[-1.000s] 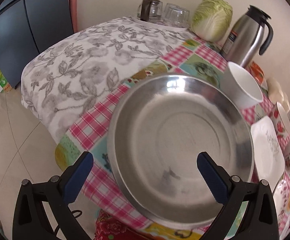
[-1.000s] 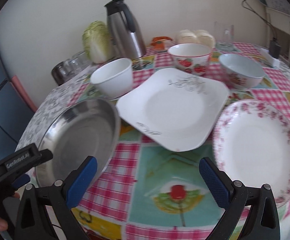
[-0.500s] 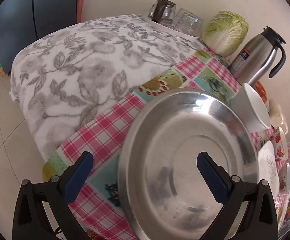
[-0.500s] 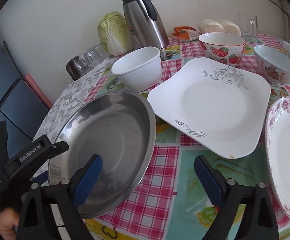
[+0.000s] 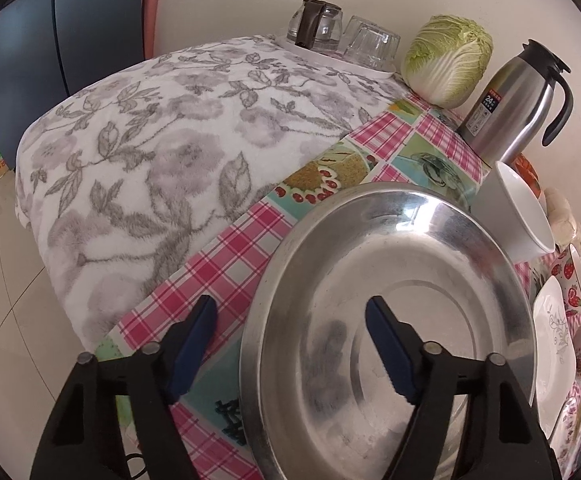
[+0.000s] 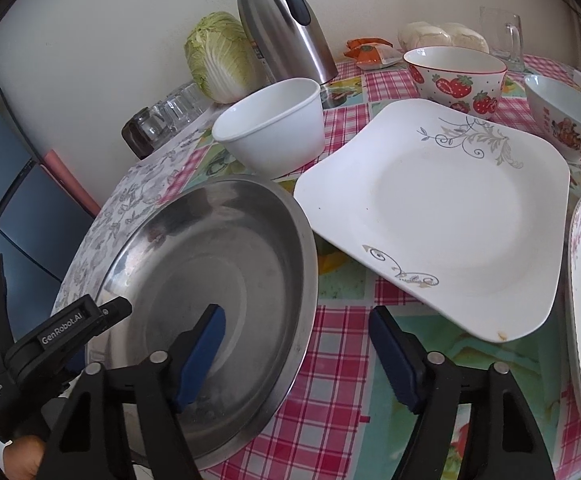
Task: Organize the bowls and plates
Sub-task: 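Close the left tool on the steel plate rim while the right tool grips it too, then lift the stainless steel plate off the table with both tools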
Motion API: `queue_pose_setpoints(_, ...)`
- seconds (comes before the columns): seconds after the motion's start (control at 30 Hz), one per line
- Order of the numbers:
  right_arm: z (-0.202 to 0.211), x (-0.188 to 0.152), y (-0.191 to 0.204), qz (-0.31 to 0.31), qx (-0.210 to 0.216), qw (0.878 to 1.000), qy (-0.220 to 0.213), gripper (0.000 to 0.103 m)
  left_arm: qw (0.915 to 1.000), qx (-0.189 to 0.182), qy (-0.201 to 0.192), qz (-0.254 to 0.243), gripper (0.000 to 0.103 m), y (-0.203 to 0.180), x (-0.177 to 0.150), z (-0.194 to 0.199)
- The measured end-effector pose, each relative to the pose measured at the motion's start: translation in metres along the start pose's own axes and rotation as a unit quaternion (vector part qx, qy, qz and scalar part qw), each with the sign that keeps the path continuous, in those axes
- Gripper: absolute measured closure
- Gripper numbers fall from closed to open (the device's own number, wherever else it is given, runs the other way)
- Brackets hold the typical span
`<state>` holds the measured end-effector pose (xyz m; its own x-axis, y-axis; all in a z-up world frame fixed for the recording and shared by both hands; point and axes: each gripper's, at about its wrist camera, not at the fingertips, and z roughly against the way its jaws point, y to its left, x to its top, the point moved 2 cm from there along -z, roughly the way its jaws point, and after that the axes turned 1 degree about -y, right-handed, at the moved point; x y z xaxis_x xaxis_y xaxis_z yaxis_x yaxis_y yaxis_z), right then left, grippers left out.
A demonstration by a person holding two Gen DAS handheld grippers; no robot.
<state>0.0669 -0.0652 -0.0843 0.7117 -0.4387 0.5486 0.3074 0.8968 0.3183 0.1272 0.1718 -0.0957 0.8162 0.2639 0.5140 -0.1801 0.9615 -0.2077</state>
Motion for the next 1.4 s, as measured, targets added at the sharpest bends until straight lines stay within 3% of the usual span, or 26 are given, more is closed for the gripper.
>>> queue_pose_setpoints(0.07,-0.002,0.001,0.000,-0.002,0.001,1.000,-0.001,0.033,1.0000,-0.003,-0.002,-0.004,0.039,-0.001,0.001,-0.001)
queue_pose_setpoints(0.13,-0.003,0.001,0.000,-0.001,0.003,1.000,0.001,0.048,0.9999,-0.010,-0.002,-0.005,0.048,-0.002,0.002,-0.001)
queue_pose_setpoints(0.23,-0.006,0.002,0.002,0.003,-0.001,1.000,0.004,0.062,0.9999,-0.011,-0.005,-0.009,0.057,-0.002,0.002,-0.002)
queue_pose_setpoints(0.33,-0.008,0.002,0.003,0.007,-0.001,1.000,0.007,0.074,0.9998,-0.003,-0.011,-0.015,0.073,0.000,0.002,-0.002)
queue_pose_setpoints(0.43,-0.008,0.001,0.003,0.010,0.005,1.000,0.009,0.081,0.9999,-0.003,-0.013,-0.009,0.078,0.004,0.002,-0.001)
queue_pose_setpoints(0.8,-0.002,-0.004,0.007,0.041,-0.004,0.999,0.013,0.086,0.9999,-0.014,-0.009,0.002,0.081,0.009,-0.003,0.005)
queue_pose_setpoints(1.23,0.019,-0.001,0.021,0.089,0.003,0.996,-0.003,0.085,0.9970,-0.049,-0.005,0.059,0.081,0.026,-0.013,0.024)
queue_pose_setpoints(1.4,0.033,0.002,0.027,0.111,0.007,0.994,-0.017,0.084,0.9960,-0.055,-0.029,0.064,0.081,0.024,-0.009,0.042)
